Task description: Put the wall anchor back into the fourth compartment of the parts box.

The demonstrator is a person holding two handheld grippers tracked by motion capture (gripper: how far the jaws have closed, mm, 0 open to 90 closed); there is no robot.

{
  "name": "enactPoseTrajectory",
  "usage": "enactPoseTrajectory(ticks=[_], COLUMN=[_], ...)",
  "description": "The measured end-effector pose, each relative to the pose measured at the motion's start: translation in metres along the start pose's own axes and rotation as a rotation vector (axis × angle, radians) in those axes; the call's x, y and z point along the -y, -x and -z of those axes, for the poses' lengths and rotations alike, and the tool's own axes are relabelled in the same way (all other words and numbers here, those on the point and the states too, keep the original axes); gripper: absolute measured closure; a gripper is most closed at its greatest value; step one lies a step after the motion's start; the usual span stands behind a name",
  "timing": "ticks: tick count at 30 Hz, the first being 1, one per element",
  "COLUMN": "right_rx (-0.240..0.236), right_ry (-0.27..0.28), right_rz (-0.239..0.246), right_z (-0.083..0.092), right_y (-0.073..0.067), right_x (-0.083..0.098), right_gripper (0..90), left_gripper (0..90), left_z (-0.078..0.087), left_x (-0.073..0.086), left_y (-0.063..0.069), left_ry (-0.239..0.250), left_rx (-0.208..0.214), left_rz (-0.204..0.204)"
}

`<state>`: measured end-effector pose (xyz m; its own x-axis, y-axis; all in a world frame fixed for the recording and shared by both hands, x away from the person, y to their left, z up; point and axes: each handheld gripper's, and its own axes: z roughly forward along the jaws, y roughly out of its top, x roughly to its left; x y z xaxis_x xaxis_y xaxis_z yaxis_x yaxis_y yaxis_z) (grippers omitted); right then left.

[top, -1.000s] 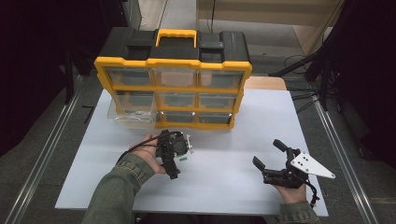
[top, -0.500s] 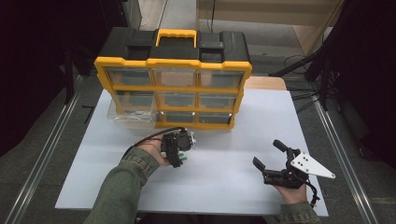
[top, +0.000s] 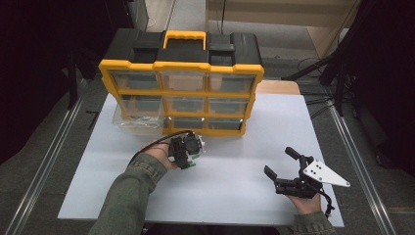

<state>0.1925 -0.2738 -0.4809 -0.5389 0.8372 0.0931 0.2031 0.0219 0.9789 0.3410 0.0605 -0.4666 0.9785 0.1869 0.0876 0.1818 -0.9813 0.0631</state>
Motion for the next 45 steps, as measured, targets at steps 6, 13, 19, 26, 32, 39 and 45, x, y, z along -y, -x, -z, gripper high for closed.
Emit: enactPoseTrajectory(ticks=[6, 13, 19, 26, 32, 39, 45], right_rx=[-0.001, 0.001, 0.004, 0.002, 0.008, 0.005, 0.017], right_ry=[0.001, 0.005, 0.005, 0.004, 0.001, -0.003, 0.011], right_rz=[-0.001, 0.0, -0.002, 0.003, -0.004, 0.007, -0.013], right_z=[0.001, 0.002, 0.002, 0.002, 0.002, -0.002, 0.001], right_y=[0.0, 0.001, 0.002, 0.001, 0.001, 0.003, 0.004], right_x=[0.0, 0.0, 0.0, 0.0, 0.0, 0.0, 0.0], right_gripper=[3.8, 3.9, 3.8, 3.9, 3.9, 3.9, 3.8], left_gripper=[75.3, 83.6, 84.0, 84.0, 84.0, 84.0, 84.0], left_z=[-0.002, -0.002, 0.002, 0.015, 0.047, 0.088, 0.126], left_x=[-0.004, -0.003, -0.002, -0.001, -0.001, 0.0, 0.002], left_y=[-0.001, -0.003, -0.003, 0.002, 0.008, 0.008, 0.011], left_ry=[-0.013, -0.003, 0.001, 0.009, 0.013, 0.03, 0.049], left_rx=[0.007, 0.047, 0.044, 0.034, 0.014, -0.018, -0.056], left_rz=[-0.027, -0.006, -0.017, -0.03, -0.022, -0.023, -0.033])
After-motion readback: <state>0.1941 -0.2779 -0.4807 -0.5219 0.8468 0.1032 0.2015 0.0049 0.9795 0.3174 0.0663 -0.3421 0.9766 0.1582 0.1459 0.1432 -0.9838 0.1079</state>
